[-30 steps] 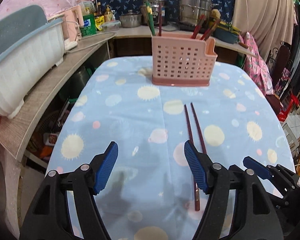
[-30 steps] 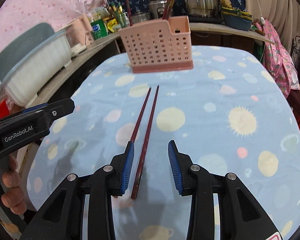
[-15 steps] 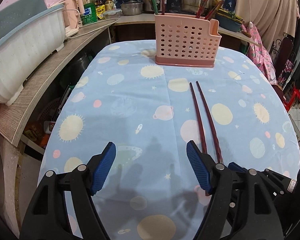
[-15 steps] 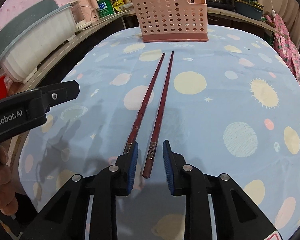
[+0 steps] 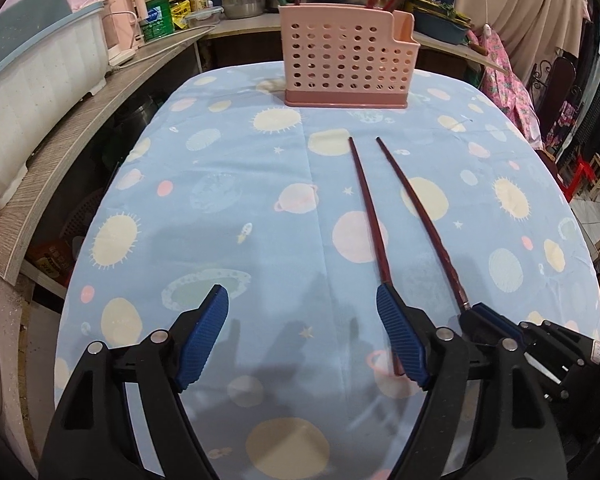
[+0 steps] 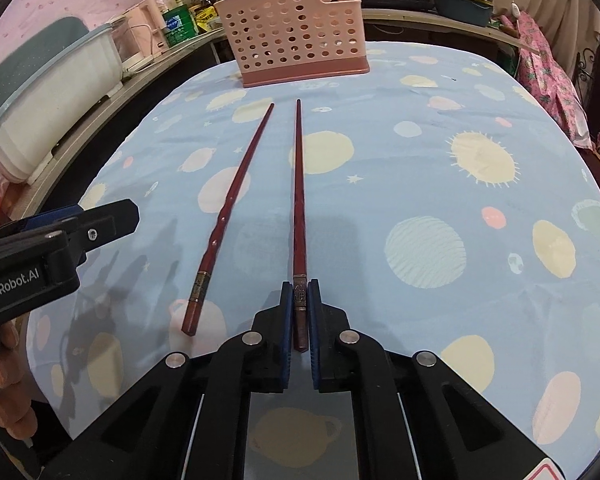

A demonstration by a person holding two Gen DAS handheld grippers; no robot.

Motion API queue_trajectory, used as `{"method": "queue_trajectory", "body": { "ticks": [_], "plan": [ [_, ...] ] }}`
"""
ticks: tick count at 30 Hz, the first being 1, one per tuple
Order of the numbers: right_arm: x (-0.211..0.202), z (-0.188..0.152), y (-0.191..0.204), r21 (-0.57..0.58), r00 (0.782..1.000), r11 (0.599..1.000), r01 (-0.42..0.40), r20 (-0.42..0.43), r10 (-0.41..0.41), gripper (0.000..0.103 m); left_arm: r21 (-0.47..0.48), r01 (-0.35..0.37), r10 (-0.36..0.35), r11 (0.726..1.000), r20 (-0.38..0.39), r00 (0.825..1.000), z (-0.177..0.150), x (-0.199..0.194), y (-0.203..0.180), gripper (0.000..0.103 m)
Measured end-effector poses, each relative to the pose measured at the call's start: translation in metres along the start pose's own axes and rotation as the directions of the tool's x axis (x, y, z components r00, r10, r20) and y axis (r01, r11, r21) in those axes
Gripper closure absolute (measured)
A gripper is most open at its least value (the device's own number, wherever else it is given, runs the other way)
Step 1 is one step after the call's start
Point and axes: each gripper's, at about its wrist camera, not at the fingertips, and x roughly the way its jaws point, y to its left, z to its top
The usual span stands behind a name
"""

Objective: Organize utensils
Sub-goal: 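Grasp a dark red chopstick with the right tool while the left grasps the other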

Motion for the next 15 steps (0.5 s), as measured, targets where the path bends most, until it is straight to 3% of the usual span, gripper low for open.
{"method": "queue_trajectory", "body": {
  "ticks": [13, 15],
  "plan": [
    [-0.011, -0.01, -0.024, 0.061, 1.0, 0.998, 0.012, 0.0, -0.012, 0.096, 0.059, 0.06, -0.054, 0.996, -0.088, 0.995, -0.022, 0.022, -0.032, 0.028],
    [-0.011, -0.01, -0.024, 0.061, 1.0, 0.998, 0.012, 0.0, -0.012, 0.096, 0.045, 0.065, -0.06, 0.997, -0.109, 0.992, -0.024, 0.027, -0.03, 0.032]
  ]
}}
